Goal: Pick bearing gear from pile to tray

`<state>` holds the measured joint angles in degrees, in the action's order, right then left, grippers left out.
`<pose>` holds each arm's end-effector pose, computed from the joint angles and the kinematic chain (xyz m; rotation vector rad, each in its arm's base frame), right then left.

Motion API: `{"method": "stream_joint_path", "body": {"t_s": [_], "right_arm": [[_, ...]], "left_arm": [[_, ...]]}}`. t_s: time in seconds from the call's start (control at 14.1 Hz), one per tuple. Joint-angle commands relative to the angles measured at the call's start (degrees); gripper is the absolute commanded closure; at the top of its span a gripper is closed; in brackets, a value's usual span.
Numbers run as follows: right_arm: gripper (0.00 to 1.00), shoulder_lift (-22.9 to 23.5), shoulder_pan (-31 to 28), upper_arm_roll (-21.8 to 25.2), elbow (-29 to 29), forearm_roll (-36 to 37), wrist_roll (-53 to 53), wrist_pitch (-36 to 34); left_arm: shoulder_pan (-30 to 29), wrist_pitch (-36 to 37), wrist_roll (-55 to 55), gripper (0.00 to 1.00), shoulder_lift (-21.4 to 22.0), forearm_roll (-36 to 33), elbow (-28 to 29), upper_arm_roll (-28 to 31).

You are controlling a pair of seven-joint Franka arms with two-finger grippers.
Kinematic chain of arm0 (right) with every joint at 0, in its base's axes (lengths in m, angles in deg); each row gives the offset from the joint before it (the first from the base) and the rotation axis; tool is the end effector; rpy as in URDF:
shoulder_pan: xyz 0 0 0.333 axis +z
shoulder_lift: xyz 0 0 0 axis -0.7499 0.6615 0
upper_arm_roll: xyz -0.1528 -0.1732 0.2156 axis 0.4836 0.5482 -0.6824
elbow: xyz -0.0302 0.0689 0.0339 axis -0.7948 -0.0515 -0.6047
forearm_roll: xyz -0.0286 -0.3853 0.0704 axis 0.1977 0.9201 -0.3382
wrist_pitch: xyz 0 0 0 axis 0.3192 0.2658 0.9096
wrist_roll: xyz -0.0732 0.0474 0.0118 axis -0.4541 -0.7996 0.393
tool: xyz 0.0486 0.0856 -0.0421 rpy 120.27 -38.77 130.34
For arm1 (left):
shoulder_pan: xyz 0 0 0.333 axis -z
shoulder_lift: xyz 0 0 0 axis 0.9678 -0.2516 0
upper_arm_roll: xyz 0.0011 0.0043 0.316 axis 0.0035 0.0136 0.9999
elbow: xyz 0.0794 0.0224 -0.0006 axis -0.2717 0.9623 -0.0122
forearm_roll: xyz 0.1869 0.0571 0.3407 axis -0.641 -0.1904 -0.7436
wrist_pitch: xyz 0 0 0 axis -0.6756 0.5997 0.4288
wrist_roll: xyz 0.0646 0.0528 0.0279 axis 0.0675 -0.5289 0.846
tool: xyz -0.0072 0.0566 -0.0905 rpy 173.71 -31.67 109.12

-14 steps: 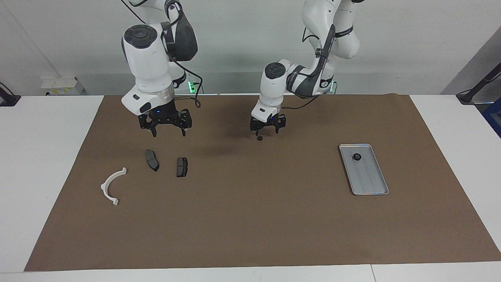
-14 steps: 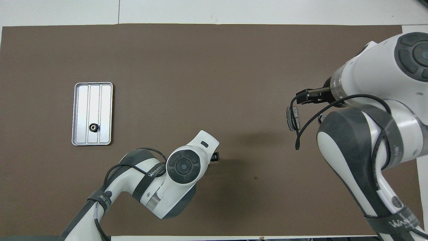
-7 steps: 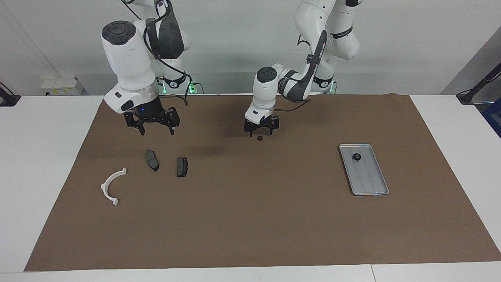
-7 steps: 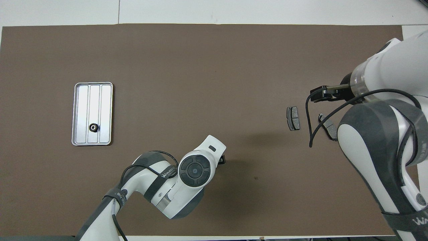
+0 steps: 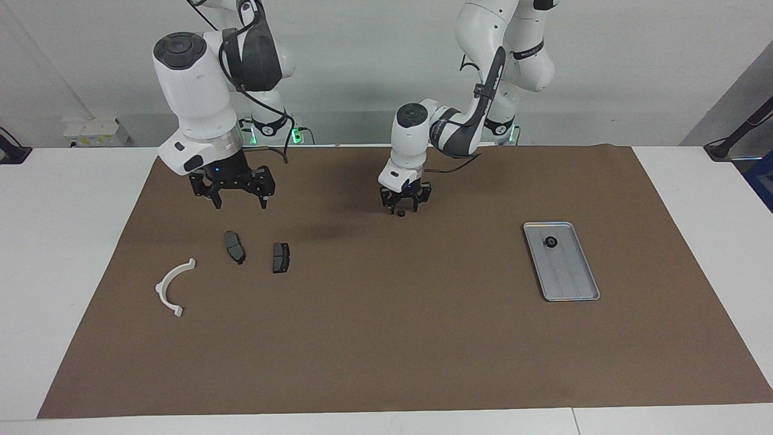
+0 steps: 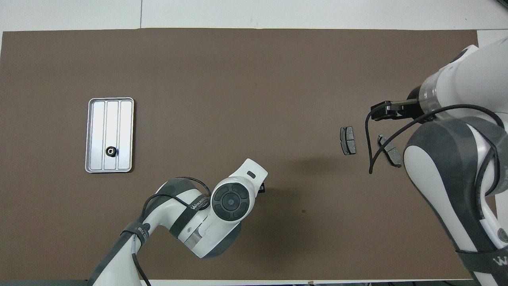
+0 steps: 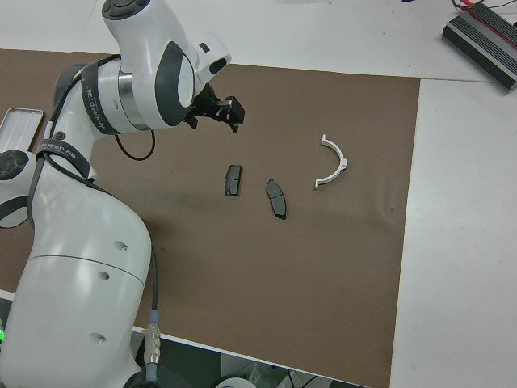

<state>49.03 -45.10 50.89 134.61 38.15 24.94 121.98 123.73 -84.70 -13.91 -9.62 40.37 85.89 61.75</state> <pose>0.5736 0.0799 0.5379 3.1007 -0.0120 0.0799 0.3796 -0.3962 0.2956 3.1231 0.0821 0.0512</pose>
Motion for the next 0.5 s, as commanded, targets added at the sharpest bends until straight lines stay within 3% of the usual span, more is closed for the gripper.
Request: {"method": "stream_joint_path", "body": {"t_s": [0.0,0.21,0.43], "right_arm": [[0.00,-1.3,-1.4,-0.7,-0.2,-1.3,1.6,-1.1],[0.00,-3.5,-1.3,-0.7,-0.2,-1.4,1.6,-2.8],[0.00,-7.0,-1.2,-0.8,-0.3,-1.9,2.1,-9.2]], "left_arm": [[0.2,-0.1,1.0,0.70,-0.5,-0.9,-0.8,0.4],[0.2,0.3,2.0,0.93,-0.5,-0.9,-1.3,0.5],[-0.3,2.9,1.6,0.94,-1.4,-1.3,-4.5,0.5]]}}
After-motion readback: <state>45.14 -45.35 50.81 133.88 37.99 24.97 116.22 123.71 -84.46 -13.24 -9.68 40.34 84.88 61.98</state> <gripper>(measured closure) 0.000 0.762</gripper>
